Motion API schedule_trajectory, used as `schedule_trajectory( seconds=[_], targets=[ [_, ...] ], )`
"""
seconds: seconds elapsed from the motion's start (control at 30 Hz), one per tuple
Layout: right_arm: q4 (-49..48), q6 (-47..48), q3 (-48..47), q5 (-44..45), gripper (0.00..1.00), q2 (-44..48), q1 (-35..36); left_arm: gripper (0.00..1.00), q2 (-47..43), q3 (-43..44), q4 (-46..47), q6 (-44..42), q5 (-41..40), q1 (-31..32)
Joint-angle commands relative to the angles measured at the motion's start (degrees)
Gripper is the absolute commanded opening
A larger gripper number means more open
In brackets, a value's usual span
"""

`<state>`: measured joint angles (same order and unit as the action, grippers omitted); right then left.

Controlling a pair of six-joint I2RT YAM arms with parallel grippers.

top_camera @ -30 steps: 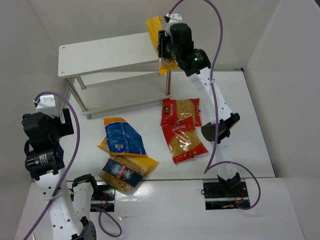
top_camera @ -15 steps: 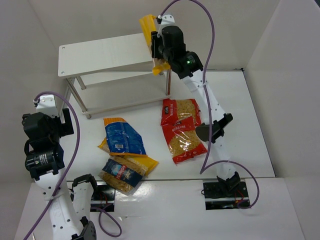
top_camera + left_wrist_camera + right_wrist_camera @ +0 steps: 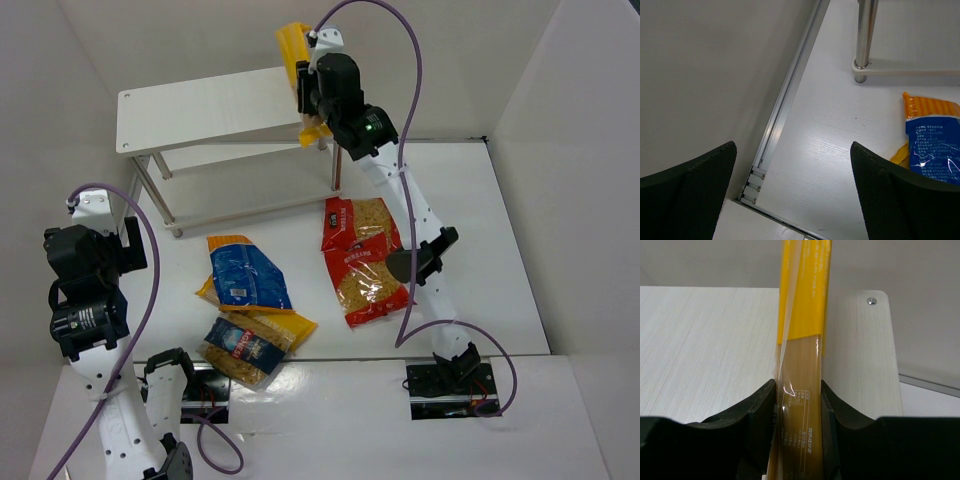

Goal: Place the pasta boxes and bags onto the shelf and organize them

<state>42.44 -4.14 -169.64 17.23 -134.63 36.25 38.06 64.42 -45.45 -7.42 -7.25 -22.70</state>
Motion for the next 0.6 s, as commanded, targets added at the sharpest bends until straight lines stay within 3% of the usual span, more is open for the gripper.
schedule_trajectory(
  seconds=[0.0, 0.23, 0.3, 0.57],
  targets=[
    [-13.34, 1.50, -4.38, 2.19, 0.37, 0.95, 0.58, 1.00, -0.53, 1.58, 0.72, -0.31, -0.58, -0.24],
    [-14.48, 2.74, -3.33, 2.80, 0.62, 0.42, 0.58, 1.00, -0.53, 1.58, 0.72, -0.31, -0.58, -0.24],
    [-14.49, 2.74, -3.33, 3.41, 0.74, -0.10, 0.58, 1.00, -0.53, 1.58, 0.72, -0.31, -0.58, -0.24],
    [-15.19, 3.35, -2.80, 3.95, 0.89, 0.59, 0.58, 1.00, -0.53, 1.58, 0.72, -0.84, -1.10, -0.24]
  ],
)
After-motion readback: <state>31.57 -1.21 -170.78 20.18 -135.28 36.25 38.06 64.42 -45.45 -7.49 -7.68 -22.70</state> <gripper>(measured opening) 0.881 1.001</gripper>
